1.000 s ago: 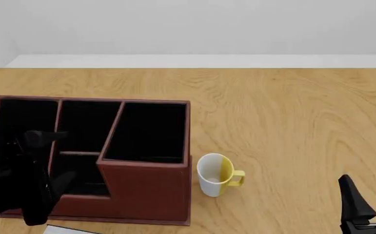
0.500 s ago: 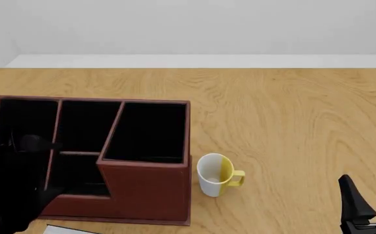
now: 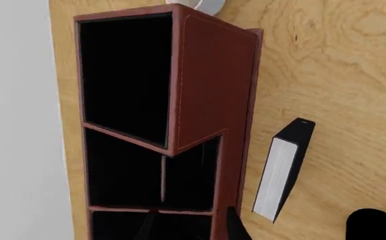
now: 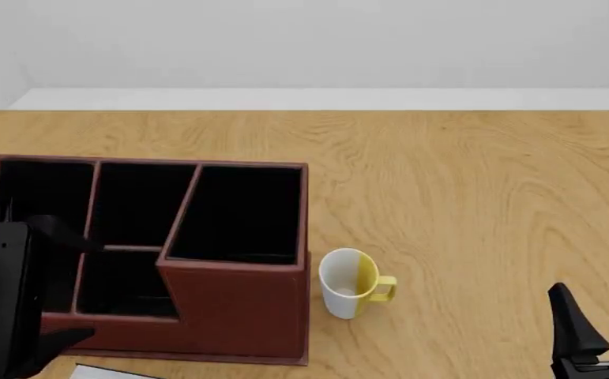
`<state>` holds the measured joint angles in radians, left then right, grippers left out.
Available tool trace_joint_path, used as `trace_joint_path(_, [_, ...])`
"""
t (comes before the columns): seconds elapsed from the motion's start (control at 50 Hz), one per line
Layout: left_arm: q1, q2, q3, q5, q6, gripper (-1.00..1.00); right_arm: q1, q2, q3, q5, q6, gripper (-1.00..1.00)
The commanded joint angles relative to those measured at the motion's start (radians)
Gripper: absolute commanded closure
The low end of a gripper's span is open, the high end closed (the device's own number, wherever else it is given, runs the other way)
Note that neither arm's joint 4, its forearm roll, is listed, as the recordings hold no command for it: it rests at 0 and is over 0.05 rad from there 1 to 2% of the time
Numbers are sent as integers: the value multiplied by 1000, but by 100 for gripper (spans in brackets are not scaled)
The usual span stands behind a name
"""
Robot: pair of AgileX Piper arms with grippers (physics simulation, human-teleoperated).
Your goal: Pick up the book and place it in the front compartment of the caddy.
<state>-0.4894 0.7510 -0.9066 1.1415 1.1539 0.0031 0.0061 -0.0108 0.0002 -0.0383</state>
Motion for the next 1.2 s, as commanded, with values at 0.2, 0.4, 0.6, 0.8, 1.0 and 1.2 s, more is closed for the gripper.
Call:
trace_joint_path(0.2, [-249, 83, -103, 77, -230, -100, 0, 0, 0, 0, 0, -100])
trace_joint_path(0.4, [-317, 100, -104, 77, -291, -100, 0, 0, 0, 0, 0, -100])
trace_joint_path(0.6, [-376, 115, -92, 66, -347, -100, 0, 0, 0, 0, 0, -100])
trace_joint_path(0.8, [-449, 126, -68, 53, -418, -100, 0, 0, 0, 0, 0, -100])
trace_joint_path(1.0, [-513, 130, -29, 35, -483, -100, 0, 0, 0, 0, 0, -100])
trace_joint_path(1.2, [-547, 114, 24, 30, -536, -100, 0, 0, 0, 0, 0, -100])
